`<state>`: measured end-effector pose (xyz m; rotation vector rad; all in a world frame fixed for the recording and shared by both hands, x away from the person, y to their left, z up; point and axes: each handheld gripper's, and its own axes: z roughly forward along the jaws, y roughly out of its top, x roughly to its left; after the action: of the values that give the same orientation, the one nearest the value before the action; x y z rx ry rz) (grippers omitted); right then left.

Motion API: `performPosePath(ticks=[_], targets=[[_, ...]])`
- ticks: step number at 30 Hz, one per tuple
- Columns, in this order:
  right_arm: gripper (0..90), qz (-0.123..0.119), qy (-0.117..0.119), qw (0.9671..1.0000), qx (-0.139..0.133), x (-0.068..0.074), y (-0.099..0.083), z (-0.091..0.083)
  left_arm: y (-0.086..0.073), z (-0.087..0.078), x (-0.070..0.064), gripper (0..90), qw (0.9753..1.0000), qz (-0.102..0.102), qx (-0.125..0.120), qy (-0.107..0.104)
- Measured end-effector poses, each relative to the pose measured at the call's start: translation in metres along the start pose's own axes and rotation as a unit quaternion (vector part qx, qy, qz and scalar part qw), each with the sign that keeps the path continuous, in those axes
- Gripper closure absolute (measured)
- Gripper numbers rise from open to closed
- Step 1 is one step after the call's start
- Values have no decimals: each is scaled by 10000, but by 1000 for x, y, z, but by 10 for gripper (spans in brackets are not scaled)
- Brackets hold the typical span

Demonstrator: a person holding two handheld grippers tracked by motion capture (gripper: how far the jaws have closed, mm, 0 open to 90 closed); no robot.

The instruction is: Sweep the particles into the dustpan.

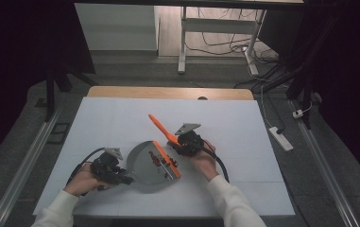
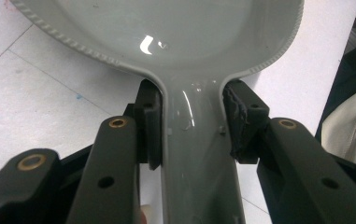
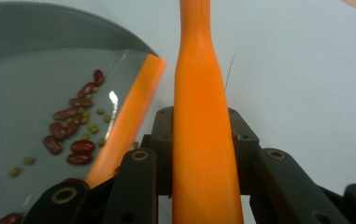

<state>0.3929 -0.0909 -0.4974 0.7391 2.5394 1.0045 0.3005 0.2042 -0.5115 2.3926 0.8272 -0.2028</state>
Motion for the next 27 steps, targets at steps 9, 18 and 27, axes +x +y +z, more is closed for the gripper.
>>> performPosePath(ticks=[9, 18, 27], targets=[[695, 31, 260, 9996, -56, 12, 2, 2, 0, 0, 0, 615, 10000, 1, 2, 2], [695, 31, 408, 9989, -227, 24, 3, 4, 0, 0, 0, 615, 10000, 2, 12, 3], [697, -168, 1088, 9924, -547, 38, 12, -1, 0, 0, 0, 615, 10000, 25, 20, 5]])
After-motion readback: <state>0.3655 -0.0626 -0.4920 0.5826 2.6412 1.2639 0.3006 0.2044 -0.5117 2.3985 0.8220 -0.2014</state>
